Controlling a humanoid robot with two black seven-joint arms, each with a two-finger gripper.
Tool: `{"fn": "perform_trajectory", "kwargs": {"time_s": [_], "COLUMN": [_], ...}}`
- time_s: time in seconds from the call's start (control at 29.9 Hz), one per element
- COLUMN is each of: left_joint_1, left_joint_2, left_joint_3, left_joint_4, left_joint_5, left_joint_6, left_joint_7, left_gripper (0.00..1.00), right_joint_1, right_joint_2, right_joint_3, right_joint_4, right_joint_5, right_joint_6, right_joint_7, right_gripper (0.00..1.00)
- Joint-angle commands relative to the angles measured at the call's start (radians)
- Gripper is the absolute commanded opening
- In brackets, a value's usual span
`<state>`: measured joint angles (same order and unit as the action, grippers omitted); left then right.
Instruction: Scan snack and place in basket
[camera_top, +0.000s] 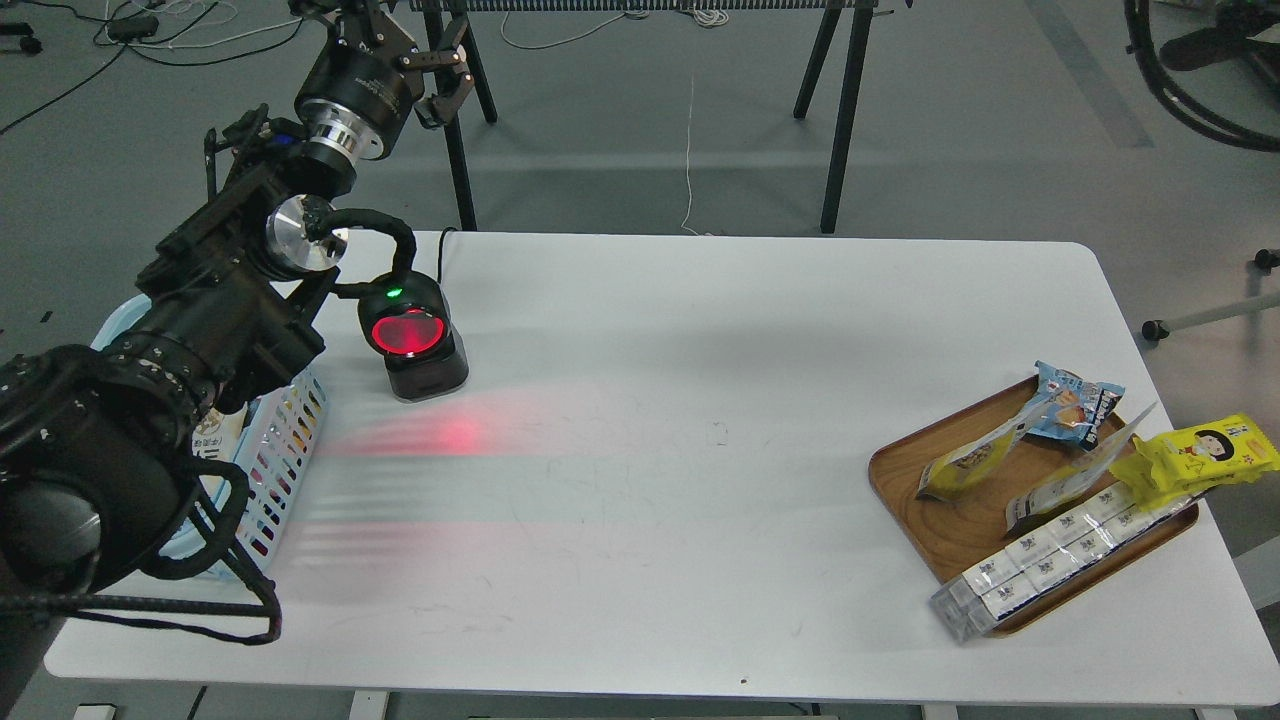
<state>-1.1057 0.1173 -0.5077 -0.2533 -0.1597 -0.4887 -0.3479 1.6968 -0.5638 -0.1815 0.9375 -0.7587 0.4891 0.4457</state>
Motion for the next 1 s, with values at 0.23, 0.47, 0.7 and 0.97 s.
{"fn": "perform_trajectory", "kwargs": {"time_s": [0.23, 0.47, 0.7, 0.97], "left_joint_1": [0.006, 0.012, 0.013, 0.017], "left_joint_2": [0.002, 0.005, 0.007, 0.007], "left_joint_3": [0.000, 0.000, 0.000, 0.002], "left_joint_4": [0.005, 0.005, 0.008, 0.008], "left_joint_5": [0.000, -0.001, 0.000, 0.000], "left_joint_6": [0.000, 0.000, 0.000, 0.000], "left_joint_7": [-0.008, -0.008, -0.010, -0.010], "left_gripper": [1.00, 1.00, 1.00, 1.00], "right_joint_1": [0.136, 0.172, 0.172, 0.103], "right_joint_2": [-0.011, -0.071, -0.114, -0.174], "right_joint_3": [-0.234, -0.378, -0.518, -0.609], "right_joint_4": [0.311, 0.533, 0.569, 0.560], "right_joint_5": [-0.373, -0.686, -0.974, -1.160], "right_joint_6": [0.000, 0.000, -0.020, -0.099], "right_joint_7": [0.043, 0.043, 0.043, 0.043], "right_gripper": [0.98, 0.95, 0.92, 0.92]}}
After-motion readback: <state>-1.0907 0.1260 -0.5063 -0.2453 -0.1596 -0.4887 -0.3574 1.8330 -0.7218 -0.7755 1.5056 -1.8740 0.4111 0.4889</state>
